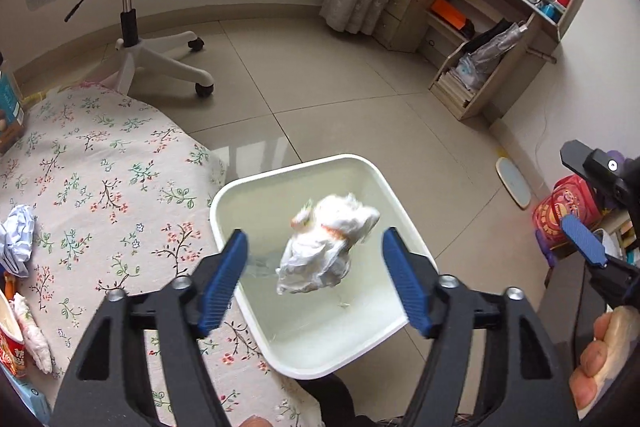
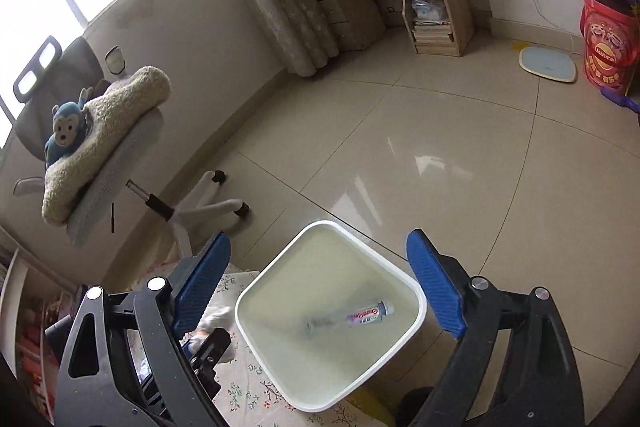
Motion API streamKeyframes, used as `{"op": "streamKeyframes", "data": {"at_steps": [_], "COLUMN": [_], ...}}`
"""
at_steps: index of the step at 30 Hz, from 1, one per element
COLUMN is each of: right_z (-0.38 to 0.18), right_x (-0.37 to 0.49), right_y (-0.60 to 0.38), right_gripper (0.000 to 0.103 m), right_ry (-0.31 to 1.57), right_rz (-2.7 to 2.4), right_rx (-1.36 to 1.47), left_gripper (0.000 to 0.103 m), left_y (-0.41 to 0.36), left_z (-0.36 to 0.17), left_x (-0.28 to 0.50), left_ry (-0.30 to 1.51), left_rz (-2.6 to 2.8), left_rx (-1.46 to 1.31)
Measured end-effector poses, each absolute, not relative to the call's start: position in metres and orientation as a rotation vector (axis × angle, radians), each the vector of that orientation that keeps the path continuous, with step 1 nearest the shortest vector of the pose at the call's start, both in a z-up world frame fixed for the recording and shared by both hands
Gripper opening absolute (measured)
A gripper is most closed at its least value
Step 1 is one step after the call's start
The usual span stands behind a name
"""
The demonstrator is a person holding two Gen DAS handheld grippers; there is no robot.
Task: Collect trash
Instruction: 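Carry tissue and bottle to the white bin and open both tools, then move both tools back over the table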
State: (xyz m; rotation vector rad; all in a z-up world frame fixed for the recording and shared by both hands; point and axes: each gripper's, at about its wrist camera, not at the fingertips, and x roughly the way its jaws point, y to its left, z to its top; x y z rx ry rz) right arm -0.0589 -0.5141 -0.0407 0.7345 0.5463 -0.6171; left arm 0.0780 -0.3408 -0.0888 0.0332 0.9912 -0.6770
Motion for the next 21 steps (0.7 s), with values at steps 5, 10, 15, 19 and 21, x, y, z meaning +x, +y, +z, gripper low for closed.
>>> {"op": "streamKeyframes", "data": {"at_steps": [5, 10, 15, 19, 21], "right_z": [-0.04, -0.038, -0.036, -0.035, -0.033], "right_x": [-0.062, -0.049, -0.028, -0.01, -0.004], "right_y": [-0.514, -0.489, -0.451, -0.412, -0.391], "right_gripper": [0.088, 0.092, 0.096, 0.096, 0.096], "right_ry": [0.538, 0.571, 0.61, 0.626, 0.616], "right_rz": [-0.609, -0.593, -0.579, -0.556, -0.55], "right_rx": [0.734, 0.636, 0.477, 0.336, 0.266], "left_gripper": [0.082, 0.083, 0.084, 0.086, 0.088], "left_y": [-0.33, -0.293, -0.25, -0.218, -0.202], "left_z": [-0.08, -0.071, -0.058, -0.045, -0.04], "left_x": [0.075, 0.075, 0.076, 0.072, 0.07], "left_ry": [0.946, 0.876, 0.799, 0.717, 0.681], "left_rz": [-0.633, -0.553, -0.471, -0.379, -0.339], "left_rx": [0.066, 0.085, 0.096, 0.128, 0.142]}}
